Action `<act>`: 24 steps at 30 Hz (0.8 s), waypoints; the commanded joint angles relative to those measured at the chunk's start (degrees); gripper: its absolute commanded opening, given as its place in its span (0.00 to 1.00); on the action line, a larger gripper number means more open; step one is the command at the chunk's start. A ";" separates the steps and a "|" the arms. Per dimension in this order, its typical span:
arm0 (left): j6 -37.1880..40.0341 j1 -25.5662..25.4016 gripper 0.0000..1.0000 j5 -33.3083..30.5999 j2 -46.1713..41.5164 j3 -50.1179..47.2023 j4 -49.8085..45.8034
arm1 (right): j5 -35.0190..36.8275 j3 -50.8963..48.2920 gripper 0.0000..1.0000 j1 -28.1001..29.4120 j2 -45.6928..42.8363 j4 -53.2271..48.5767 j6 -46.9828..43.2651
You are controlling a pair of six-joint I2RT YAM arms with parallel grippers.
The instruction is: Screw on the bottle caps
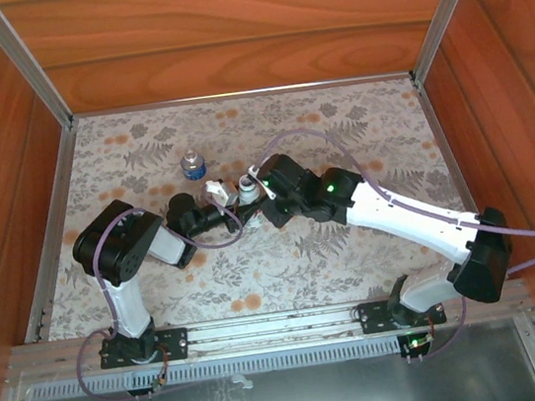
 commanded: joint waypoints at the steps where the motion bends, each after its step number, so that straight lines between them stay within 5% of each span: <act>1: 0.25 0.29 0.54 1.65 0.79 0.03 -0.47 | -2.49 5.12 0.44 -1.52 2.33 -3.69 -3.26; 24: 0.38 0.27 0.54 2.20 1.37 0.01 -0.47 | -10.58 24.29 0.44 -6.33 18.64 -10.38 -10.33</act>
